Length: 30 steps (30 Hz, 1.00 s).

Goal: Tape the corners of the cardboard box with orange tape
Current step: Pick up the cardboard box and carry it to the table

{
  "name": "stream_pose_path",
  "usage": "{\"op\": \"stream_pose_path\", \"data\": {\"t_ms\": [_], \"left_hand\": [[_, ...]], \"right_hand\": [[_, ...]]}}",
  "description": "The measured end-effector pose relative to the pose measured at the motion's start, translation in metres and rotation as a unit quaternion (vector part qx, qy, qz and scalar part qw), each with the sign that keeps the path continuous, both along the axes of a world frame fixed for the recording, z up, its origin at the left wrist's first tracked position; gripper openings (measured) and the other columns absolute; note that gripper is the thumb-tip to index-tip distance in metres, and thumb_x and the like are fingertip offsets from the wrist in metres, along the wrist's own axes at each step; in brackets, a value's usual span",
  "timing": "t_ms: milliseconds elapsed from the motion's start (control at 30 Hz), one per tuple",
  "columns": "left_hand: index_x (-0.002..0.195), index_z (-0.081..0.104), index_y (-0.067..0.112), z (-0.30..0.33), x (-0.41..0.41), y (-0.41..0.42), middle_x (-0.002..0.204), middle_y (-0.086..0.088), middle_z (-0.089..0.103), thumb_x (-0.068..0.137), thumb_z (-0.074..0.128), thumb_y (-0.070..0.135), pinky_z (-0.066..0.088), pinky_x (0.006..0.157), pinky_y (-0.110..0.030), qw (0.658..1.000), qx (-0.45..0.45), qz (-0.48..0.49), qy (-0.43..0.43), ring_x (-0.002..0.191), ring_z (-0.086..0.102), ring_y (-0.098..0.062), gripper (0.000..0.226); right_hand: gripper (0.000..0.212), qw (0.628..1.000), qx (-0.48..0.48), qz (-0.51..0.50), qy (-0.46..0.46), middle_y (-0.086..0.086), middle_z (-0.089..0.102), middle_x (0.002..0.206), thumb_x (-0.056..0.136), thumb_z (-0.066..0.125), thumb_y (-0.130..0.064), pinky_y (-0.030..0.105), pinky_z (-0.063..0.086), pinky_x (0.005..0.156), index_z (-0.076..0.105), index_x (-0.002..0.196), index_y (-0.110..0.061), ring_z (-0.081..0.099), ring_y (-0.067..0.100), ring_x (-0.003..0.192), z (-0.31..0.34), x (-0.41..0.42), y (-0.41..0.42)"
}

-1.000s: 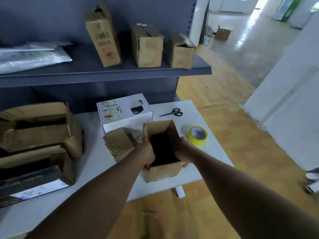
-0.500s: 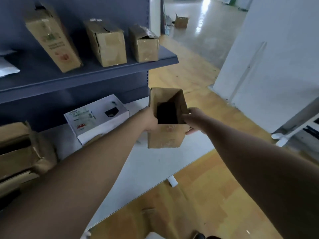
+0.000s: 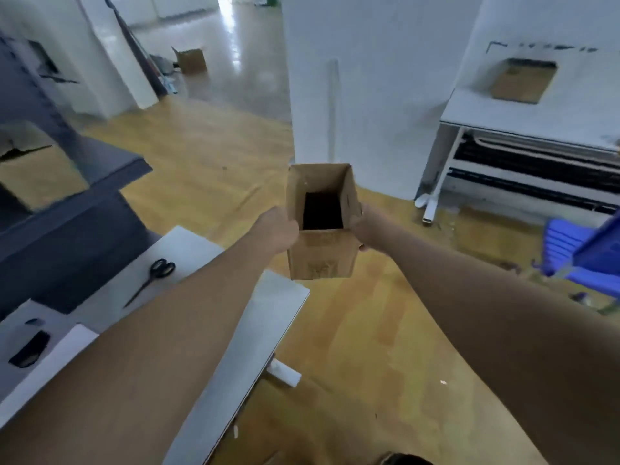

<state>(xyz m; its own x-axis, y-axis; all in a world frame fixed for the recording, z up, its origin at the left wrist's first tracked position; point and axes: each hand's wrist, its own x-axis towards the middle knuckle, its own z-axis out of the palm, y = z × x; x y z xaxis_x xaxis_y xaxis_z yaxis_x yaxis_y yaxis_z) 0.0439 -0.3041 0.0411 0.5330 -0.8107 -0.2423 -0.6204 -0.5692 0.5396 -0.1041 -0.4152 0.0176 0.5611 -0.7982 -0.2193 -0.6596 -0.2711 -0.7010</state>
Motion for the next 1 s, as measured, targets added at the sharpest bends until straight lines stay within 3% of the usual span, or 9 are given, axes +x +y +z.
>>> {"op": "stream_pose_path", "data": {"t_ms": [100, 167, 233, 333, 467, 633, 733, 867, 1000], "left_hand": [[0.095, 0.053, 0.005, -0.002, -0.037, -0.060, 0.076, -0.007, 0.054, 0.095, 0.036, 0.017, 0.036, 0.048, -0.028, 0.998, 0.009, -0.042, -0.038, 0.061, 0.050, -0.019, 0.021], [0.114, 0.053, 0.000, -0.004, -0.060, -0.101, 0.097, -0.014, 0.060, 0.096, 0.036, 0.019, 0.048, 0.059, -0.033, 0.998, 0.001, -0.050, -0.043, 0.076, 0.058, -0.025, 0.031], [0.123, 0.049, -0.001, -0.004, -0.080, -0.136, 0.106, -0.015, 0.060, 0.096, 0.037, 0.019, 0.043, 0.052, -0.031, 0.997, -0.002, -0.056, -0.060, 0.072, 0.054, -0.020, 0.035], [0.117, 0.054, 0.002, -0.002, -0.108, -0.186, 0.083, -0.005, 0.055, 0.096, 0.037, 0.016, 0.031, 0.049, -0.025, 0.992, -0.006, -0.085, -0.090, 0.063, 0.047, -0.013, 0.030], [0.125, 0.048, 0.001, 0.003, -0.139, -0.242, 0.093, -0.009, 0.058, 0.096, 0.037, 0.008, 0.030, 0.049, -0.023, 0.988, -0.013, -0.121, -0.098, 0.062, 0.045, -0.012, 0.032], [0.151, 0.013, 0.011, -0.002, -0.152, -0.308, 0.142, -0.019, 0.041, 0.098, 0.032, 0.008, 0.040, 0.052, -0.028, 0.981, -0.012, -0.171, -0.094, 0.105, 0.057, -0.032, 0.056], [0.152, 0.006, 0.020, -0.007, -0.150, -0.359, 0.141, -0.015, 0.045, 0.098, 0.030, 0.010, 0.029, 0.049, -0.023, 0.978, -0.031, -0.188, -0.088, 0.088, 0.057, -0.022, 0.061], [0.152, 0.009, 0.017, -0.016, -0.141, -0.440, 0.143, -0.017, 0.043, 0.097, 0.033, 0.007, 0.040, 0.075, -0.028, 0.973, -0.047, -0.218, -0.065, 0.119, 0.049, -0.033, 0.061], [0.152, 0.009, 0.016, -0.016, -0.137, -0.508, 0.149, -0.015, 0.036, 0.098, 0.033, 0.009, 0.040, 0.090, -0.032, 0.965, -0.037, -0.256, -0.030, 0.128, 0.042, -0.031, 0.060]], "right_hand": [[0.030, 0.999, -0.045, -0.029, 0.009, 0.011, 0.061, 0.095, 0.095, 0.035, -0.019, 0.046, 0.056, 0.075, 0.055, 0.113, -0.006, 0.059, 0.031, 0.081, 0.001, -0.043, -0.049], [0.031, 0.996, -0.074, -0.053, 0.022, 0.013, 0.058, 0.105, 0.094, 0.036, -0.014, 0.034, 0.045, 0.059, 0.048, 0.121, -0.006, 0.051, 0.026, 0.079, 0.003, -0.070, -0.082], [0.035, 0.992, -0.089, -0.077, 0.041, 0.015, 0.053, 0.107, 0.093, 0.034, -0.009, 0.028, 0.033, 0.053, 0.039, 0.127, -0.006, 0.047, 0.024, 0.076, 0.005, -0.094, -0.110], [0.037, 0.987, -0.099, -0.108, 0.061, 0.015, 0.054, 0.104, 0.092, 0.034, -0.006, 0.032, 0.040, 0.059, 0.036, 0.129, -0.007, 0.050, 0.026, 0.078, 0.011, -0.125, -0.146], [0.037, 0.982, -0.104, -0.139, 0.071, 0.020, 0.057, 0.117, 0.093, 0.034, -0.008, 0.034, 0.042, 0.067, 0.037, 0.130, -0.008, 0.054, 0.029, 0.085, 0.012, -0.154, -0.193], [0.046, 0.978, -0.102, -0.168, 0.069, 0.016, 0.060, 0.111, 0.093, 0.036, -0.010, 0.030, 0.042, 0.053, 0.031, 0.139, -0.009, 0.055, 0.025, 0.077, 0.006, -0.173, -0.253], [0.047, 0.973, -0.111, -0.191, 0.069, 0.009, 0.059, 0.103, 0.092, 0.036, -0.010, 0.029, 0.041, 0.054, 0.031, 0.139, -0.012, 0.051, 0.020, 0.072, 0.004, -0.174, -0.299], [0.049, 0.969, -0.101, -0.216, 0.060, 0.010, 0.056, 0.099, 0.092, 0.037, -0.008, 0.026, 0.037, 0.051, 0.029, 0.140, -0.012, 0.048, 0.015, 0.069, -0.002, -0.169, -0.361], [0.052, 0.965, -0.088, -0.234, 0.086, 0.014, 0.055, 0.109, 0.093, 0.037, -0.006, 0.030, 0.042, 0.064, 0.025, 0.144, -0.009, 0.053, 0.025, 0.085, 0.004, -0.167, -0.416]]}}
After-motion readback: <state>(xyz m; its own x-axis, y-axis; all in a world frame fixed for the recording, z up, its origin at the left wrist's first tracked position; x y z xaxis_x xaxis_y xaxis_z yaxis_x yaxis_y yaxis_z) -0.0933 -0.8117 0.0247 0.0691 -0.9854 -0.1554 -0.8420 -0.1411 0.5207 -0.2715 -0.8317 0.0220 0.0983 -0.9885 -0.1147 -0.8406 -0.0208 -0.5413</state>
